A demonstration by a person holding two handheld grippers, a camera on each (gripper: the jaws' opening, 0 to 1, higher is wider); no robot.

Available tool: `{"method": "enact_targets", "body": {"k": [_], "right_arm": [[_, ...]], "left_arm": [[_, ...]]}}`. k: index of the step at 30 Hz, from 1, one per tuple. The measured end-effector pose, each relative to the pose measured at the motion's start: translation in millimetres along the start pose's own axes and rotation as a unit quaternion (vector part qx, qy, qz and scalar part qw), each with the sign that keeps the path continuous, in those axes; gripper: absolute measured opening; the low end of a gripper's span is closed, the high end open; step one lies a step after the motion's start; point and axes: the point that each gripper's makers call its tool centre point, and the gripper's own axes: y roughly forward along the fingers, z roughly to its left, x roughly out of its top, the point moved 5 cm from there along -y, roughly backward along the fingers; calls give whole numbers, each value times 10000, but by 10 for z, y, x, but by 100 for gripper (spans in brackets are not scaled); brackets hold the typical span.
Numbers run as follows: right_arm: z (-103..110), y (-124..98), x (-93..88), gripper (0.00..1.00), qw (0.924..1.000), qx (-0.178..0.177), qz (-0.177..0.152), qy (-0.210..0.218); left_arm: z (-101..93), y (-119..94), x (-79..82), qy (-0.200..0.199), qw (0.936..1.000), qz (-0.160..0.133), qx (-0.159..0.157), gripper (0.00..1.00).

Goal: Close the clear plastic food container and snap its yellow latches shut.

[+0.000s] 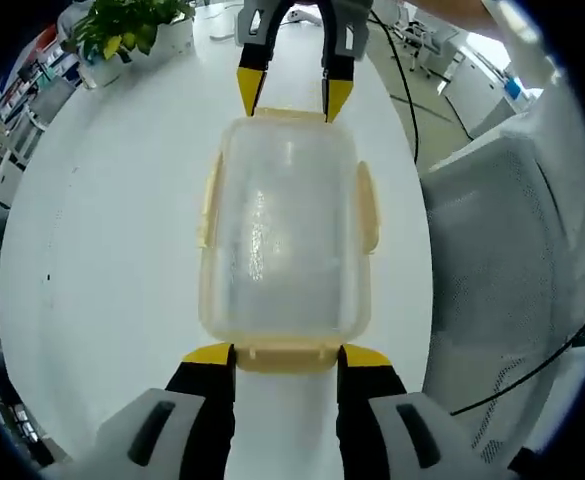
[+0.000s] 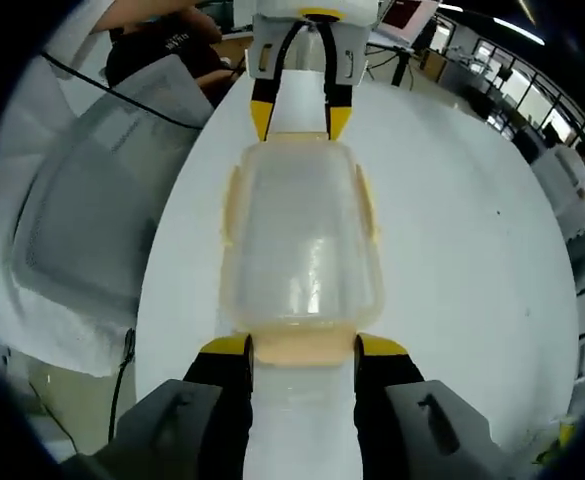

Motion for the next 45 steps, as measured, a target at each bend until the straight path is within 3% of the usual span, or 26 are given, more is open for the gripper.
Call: {"method": "enact_targets", "body": {"k": [6, 13, 26, 36, 41, 44, 45], "right_arm": [[16, -75, -173, 35, 10000, 31, -37, 81], [23, -88, -362, 35, 9996, 87, -87, 241], [46, -222, -330, 35, 9989, 119, -364, 282], [91, -137, -510, 36, 9986, 184, -260, 421], [95, -148, -523, 36, 9980, 177, -361, 494], [99, -148, -524, 36, 9978, 185, -366, 522], [96, -148, -523, 36, 9978, 185, -371, 522]], "left_arm": [[5, 96, 224, 95, 9998, 143, -64, 33], [31, 136, 373, 129, 9996, 227, -144, 33], [19, 149, 396, 249, 9991, 334, -107, 33], [-21, 152, 494, 367, 9992, 96, -126, 33], [-12, 154, 445, 414, 9989, 192, -68, 32], [13, 129, 330, 567, 9973, 468, -5, 14], [12, 141, 315, 550, 9974, 472, 3, 16]]}}
